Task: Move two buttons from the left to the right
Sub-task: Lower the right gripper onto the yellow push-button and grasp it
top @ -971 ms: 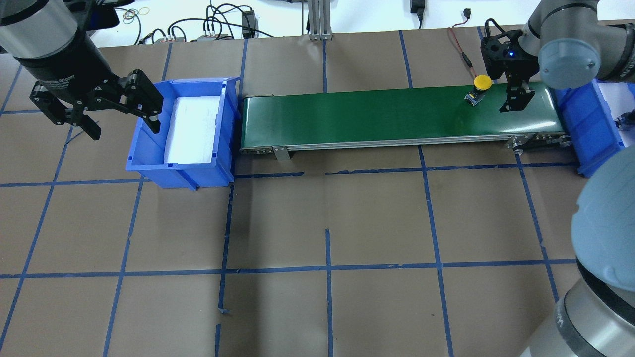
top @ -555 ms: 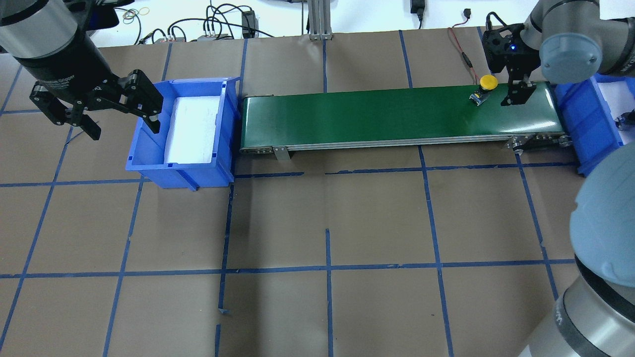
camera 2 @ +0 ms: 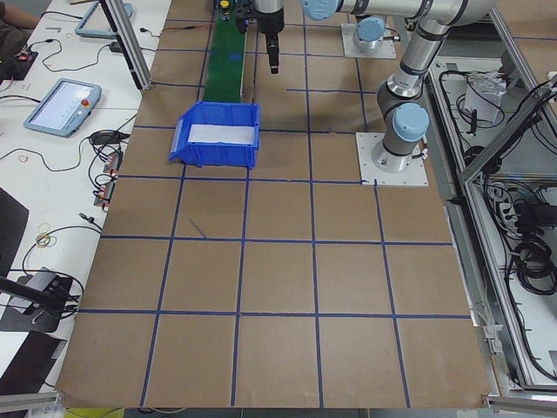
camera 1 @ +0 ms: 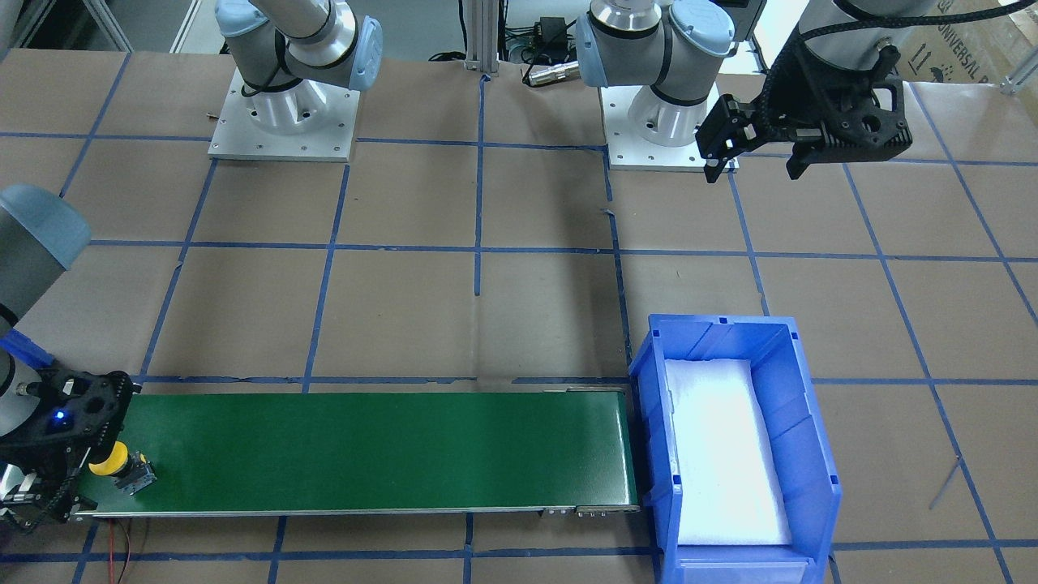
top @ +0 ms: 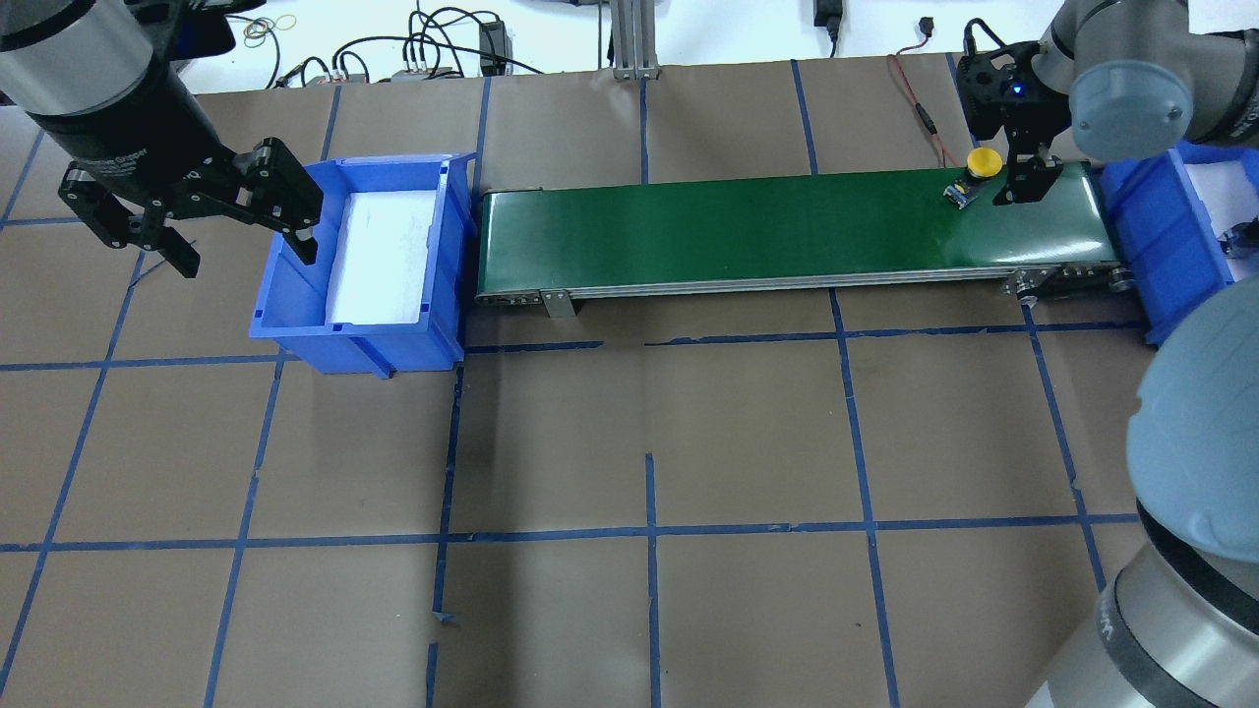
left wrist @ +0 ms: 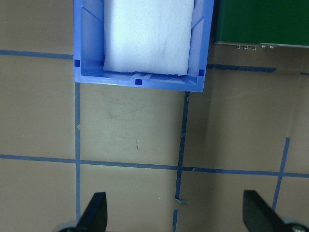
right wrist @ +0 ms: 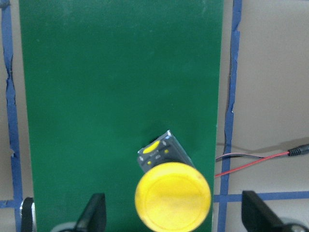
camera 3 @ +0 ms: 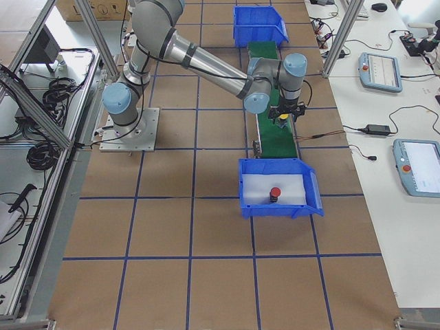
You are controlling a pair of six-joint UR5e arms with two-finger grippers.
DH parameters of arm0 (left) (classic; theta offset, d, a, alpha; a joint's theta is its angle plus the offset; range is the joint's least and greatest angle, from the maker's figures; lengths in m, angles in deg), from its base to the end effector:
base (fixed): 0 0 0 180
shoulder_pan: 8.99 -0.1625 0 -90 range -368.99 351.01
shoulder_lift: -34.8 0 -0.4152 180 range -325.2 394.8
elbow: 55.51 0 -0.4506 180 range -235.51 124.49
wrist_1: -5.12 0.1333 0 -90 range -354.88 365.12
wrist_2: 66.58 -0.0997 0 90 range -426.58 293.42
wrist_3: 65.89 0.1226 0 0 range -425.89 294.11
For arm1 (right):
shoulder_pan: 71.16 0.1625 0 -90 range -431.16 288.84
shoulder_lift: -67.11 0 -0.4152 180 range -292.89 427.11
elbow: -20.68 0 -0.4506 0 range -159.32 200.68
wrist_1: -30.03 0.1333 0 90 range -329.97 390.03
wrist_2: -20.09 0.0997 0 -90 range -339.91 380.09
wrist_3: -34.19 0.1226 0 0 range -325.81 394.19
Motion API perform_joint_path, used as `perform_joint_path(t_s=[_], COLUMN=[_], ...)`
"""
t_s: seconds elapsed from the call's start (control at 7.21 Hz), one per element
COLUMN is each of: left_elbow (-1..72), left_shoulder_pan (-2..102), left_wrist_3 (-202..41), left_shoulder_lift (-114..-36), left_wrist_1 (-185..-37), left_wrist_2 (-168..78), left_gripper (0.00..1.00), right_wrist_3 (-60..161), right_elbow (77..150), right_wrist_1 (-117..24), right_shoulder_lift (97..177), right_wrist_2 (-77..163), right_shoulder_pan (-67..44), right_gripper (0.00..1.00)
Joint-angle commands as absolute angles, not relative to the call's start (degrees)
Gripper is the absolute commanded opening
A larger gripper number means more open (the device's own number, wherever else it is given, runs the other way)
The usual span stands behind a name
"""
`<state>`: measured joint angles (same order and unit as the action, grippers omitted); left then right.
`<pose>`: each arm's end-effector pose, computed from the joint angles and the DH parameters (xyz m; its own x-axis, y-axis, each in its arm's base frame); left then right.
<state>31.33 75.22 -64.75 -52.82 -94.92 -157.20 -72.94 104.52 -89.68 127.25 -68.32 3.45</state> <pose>-0.0787 -0.5317 0.4908 -0.9967 -0.0803 -0.0092 -0.0808 0.9936 0.0787 -0.0623 -0.7414 0.2300 0.0319 -0.9936 0.1082 -0.9995 -0.0316 0.0045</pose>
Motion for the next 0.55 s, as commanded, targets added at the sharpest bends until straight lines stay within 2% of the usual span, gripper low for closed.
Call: perform_joint_path(t_s=[0.0, 0.14, 0.28, 0.42], left_elbow=[31.33, 31.33, 31.33, 31.33], left_shoulder_pan=[75.21, 75.3, 75.21, 75.3], left_wrist_3=[-64.75, -64.75, -64.75, -64.75], left_shoulder_lift=[-52.82, -52.82, -52.82, -52.82], left_wrist_1=[-94.98, -94.98, -94.98, -94.98], left_wrist_2=[-157.2, -157.2, -157.2, -157.2], left_gripper=[1.0, 1.0, 1.0, 1.0], right_wrist_3=[-72.94, -72.94, -73.03, -73.03], right_elbow=[104.61, 104.61, 104.61, 104.61], right_wrist_1=[-89.68, -89.68, -89.77, -89.77], right_shoulder_lift=[127.23, 127.14, 127.23, 127.14], right_wrist_2=[-68.33, -68.33, -68.41, -68.68], right_shoulder_pan=[3.37, 3.37, 3.37, 3.37], right_gripper=[1.0, 0.99, 0.82, 0.71])
